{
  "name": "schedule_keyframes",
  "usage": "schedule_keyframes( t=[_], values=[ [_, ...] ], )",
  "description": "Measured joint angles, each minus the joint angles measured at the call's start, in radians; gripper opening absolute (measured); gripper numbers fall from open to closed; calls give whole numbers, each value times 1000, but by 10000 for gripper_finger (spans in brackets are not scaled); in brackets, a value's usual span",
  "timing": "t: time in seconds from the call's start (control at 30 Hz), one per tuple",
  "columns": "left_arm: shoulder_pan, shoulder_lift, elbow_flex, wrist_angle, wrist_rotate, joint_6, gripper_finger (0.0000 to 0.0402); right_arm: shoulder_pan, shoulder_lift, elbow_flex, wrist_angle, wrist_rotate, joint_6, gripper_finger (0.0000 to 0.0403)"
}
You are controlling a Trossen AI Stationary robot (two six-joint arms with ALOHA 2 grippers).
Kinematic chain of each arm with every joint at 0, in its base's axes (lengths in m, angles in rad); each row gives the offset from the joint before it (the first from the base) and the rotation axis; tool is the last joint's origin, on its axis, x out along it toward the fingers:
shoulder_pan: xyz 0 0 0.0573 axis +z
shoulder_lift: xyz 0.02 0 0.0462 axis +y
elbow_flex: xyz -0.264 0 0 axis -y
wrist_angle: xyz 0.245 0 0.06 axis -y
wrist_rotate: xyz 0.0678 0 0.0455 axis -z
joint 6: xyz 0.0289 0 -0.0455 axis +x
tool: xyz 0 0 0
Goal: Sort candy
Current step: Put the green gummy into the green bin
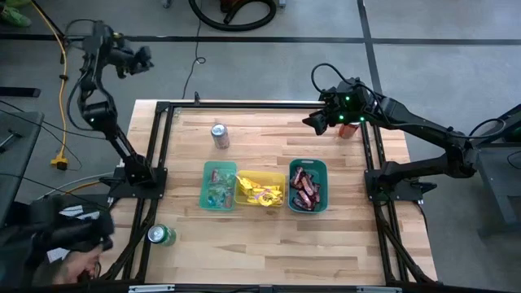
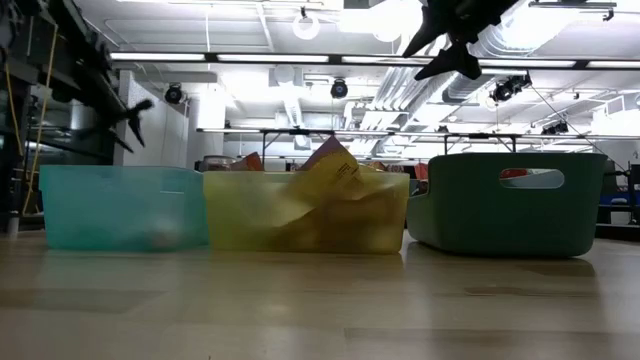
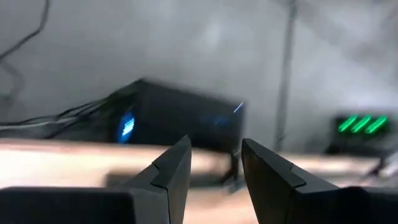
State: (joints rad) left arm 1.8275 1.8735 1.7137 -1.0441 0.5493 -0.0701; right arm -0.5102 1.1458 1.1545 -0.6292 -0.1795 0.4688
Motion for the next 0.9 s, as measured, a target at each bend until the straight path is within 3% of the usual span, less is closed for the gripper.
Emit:
schedule_keyframes(
  t=[0.2, 0.37, 0.67, 0.9],
  values=[
    [-124, 110, 66, -242, -182, 336, 129, 0, 0, 0, -3, 0, 5, 226],
    [-138, 101, 64, -233, -143, 411, 129, 0, 0, 0, -3, 0, 6, 226],
    [-100, 95, 65, -215, -115, 369, 129, 0, 0, 0, -6, 0, 7, 226],
    [79, -1, 21, -220, -115, 242, 129, 0, 0, 0, -33, 0, 22, 226]
  ],
)
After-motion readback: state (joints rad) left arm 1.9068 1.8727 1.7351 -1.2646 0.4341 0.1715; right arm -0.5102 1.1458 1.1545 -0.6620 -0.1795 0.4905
